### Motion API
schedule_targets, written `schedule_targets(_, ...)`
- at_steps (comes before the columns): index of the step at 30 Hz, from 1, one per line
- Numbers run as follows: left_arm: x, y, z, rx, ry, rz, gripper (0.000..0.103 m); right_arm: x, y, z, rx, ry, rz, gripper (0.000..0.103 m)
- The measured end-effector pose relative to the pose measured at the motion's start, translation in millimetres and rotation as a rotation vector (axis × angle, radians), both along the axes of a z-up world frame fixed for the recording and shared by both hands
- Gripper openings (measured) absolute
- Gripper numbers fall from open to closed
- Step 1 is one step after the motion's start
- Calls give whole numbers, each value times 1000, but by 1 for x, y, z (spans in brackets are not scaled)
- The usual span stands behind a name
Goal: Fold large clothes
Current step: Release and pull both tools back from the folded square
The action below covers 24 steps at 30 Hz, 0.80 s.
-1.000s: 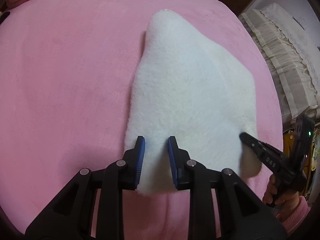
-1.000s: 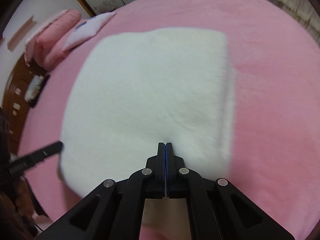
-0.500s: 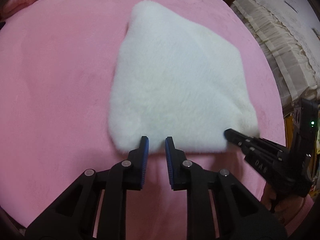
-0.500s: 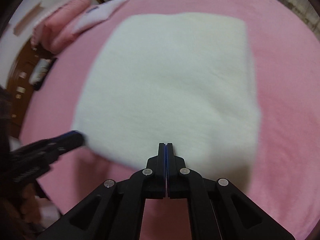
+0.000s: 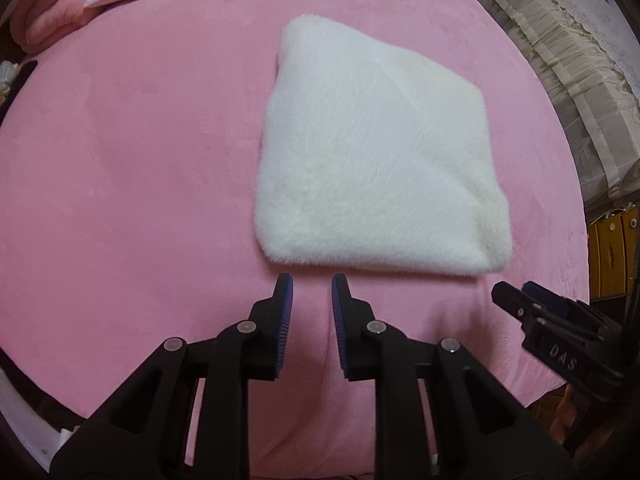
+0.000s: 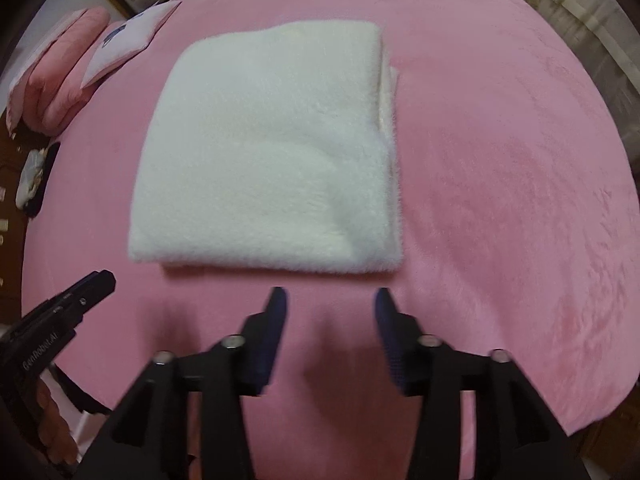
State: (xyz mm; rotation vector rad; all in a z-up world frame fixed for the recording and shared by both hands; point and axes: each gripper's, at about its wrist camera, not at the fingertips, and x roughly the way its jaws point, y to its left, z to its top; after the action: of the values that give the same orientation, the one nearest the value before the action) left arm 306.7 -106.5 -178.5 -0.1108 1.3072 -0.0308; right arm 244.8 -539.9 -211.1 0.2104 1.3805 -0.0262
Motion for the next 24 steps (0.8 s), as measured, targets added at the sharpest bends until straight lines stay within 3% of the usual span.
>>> schedule_targets(2,4,-5,13,25,-6,-15,23,6,3,35,-11,-6,-23,70)
schedule_targets(4,5,-7,23,56,-12,-25,45,10,-3,69,-16,-22,-30,78)
schedule_targets(10,7,-2,51,140,-39,-44,60,27,10,111,-50,-78,-10,83)
schedule_targets(15,7,5,54,130,-32,-38,63,30,17,125,-45,-92,-14,84)
schedule_targets(24,8,-1,46,83,0,-38,63,35,8,117,-35,-67,-23,85)
